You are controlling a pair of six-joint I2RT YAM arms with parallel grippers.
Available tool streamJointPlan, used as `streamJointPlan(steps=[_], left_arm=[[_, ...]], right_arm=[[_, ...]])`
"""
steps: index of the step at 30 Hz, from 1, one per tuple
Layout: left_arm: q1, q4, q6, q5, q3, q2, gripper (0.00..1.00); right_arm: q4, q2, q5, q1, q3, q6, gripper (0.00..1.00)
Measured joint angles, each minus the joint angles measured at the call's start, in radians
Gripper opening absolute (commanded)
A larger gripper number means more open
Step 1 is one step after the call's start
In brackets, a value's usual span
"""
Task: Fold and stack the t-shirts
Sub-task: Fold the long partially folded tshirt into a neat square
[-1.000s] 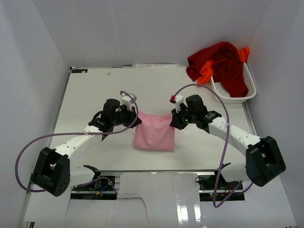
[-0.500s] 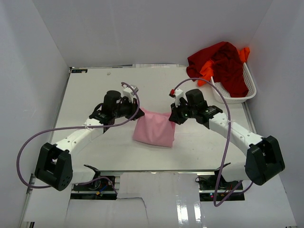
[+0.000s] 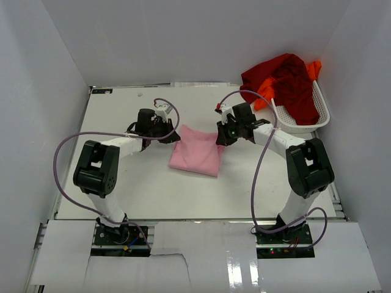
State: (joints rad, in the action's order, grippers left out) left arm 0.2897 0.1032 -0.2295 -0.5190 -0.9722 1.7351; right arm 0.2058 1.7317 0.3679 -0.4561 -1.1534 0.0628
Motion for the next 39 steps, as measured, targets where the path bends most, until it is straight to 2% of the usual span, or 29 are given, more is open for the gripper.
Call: streamJointPlan(steps=[5,10,16,27,30,31,32,33,35,36,37,39], left_arm=[[-0.014,0.027,0.001,-0.016,-0.157,0.159,0.03],[-0.014,0.06,0.003,-0.029,-0.287,0.232,0.04],[-0.016,0.074,0.001,-0.036,-0.38,0.295,0.08],[-0.019,0.085,-0.011,-0.002,-0.475,0.45,0.08],[-0.019,0.085,-0.014,0.007,-0.483,0.46,0.08],[-0.019,0.085,-0.015,0.008,-0.486,0.461,0.08],[-0.019,0.085,-0.016,0.01,-0.49,0.462,0.09],[-0.019,0.085,-0.016,0.011,-0.494,0.463,0.11],[-0.019,0.088,-0.017,0.016,-0.497,0.463,0.23],[-0.019,0.091,-0.016,0.02,-0.497,0.463,0.33],[-0.019,0.092,-0.017,0.028,-0.497,0.463,0.52],[-0.02,0.093,-0.019,0.045,-0.497,0.463,0.54]], right_arm=[[-0.01,0.097,0.008,0.039,-0.107,0.0,0.08],[-0.035,0.147,0.01,0.061,-0.172,0.001,0.08],[-0.061,0.241,0.011,0.08,-0.219,0.003,0.08],[-0.13,0.337,-0.044,0.12,-0.22,-0.022,0.09],[-0.147,0.337,-0.074,0.121,-0.219,-0.029,0.19],[-0.155,0.336,-0.087,0.121,-0.217,-0.031,0.26],[-0.16,0.335,-0.101,0.121,-0.215,-0.034,0.42],[-0.167,0.333,-0.114,0.121,-0.21,-0.04,0.52],[-0.18,0.321,-0.137,0.12,-0.2,-0.044,0.56],[-0.187,0.314,-0.148,0.119,-0.195,-0.042,0.56],[-0.19,0.305,-0.162,0.119,-0.189,-0.041,0.57],[-0.19,0.294,-0.185,0.121,-0.184,-0.041,0.57]])
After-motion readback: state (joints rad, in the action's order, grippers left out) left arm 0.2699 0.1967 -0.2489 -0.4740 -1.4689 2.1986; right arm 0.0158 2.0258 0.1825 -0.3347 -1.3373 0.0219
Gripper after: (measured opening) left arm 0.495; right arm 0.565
